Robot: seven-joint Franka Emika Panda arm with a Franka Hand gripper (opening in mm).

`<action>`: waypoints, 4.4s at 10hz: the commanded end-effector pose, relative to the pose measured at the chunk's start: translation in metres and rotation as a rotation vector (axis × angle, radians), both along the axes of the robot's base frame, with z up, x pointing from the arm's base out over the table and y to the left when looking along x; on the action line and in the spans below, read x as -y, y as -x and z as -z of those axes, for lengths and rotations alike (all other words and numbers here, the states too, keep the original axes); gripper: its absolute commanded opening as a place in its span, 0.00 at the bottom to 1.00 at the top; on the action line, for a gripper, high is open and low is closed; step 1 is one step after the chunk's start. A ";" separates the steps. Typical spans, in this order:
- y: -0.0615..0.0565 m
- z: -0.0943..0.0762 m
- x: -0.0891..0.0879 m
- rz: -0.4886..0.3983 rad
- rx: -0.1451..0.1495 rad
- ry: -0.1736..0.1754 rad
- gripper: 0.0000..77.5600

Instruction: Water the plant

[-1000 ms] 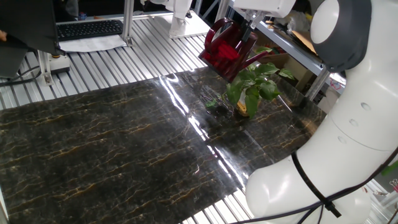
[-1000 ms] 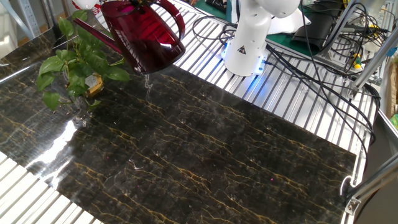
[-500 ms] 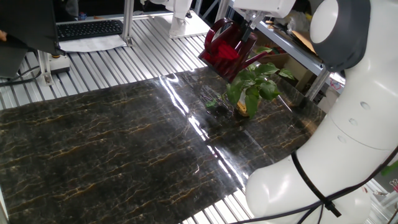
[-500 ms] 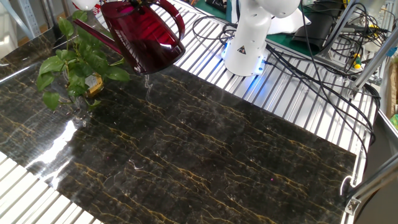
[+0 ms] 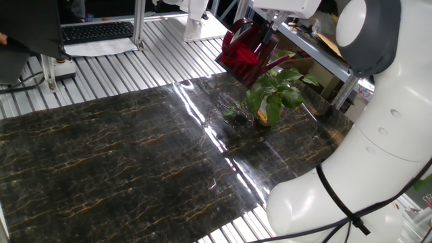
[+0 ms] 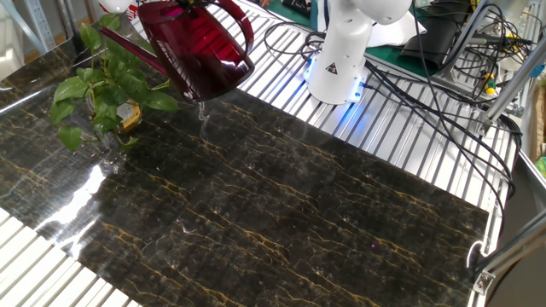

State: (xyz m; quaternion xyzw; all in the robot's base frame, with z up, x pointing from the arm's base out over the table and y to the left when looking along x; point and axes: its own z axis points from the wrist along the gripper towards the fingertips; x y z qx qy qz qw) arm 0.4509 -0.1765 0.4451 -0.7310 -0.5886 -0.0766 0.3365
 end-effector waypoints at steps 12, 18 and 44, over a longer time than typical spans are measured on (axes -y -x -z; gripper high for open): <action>-0.003 -0.004 0.001 -0.028 0.022 -0.043 0.01; -0.002 -0.004 0.004 0.007 -0.001 -0.065 0.01; 0.002 -0.002 0.008 0.001 0.015 -0.103 0.01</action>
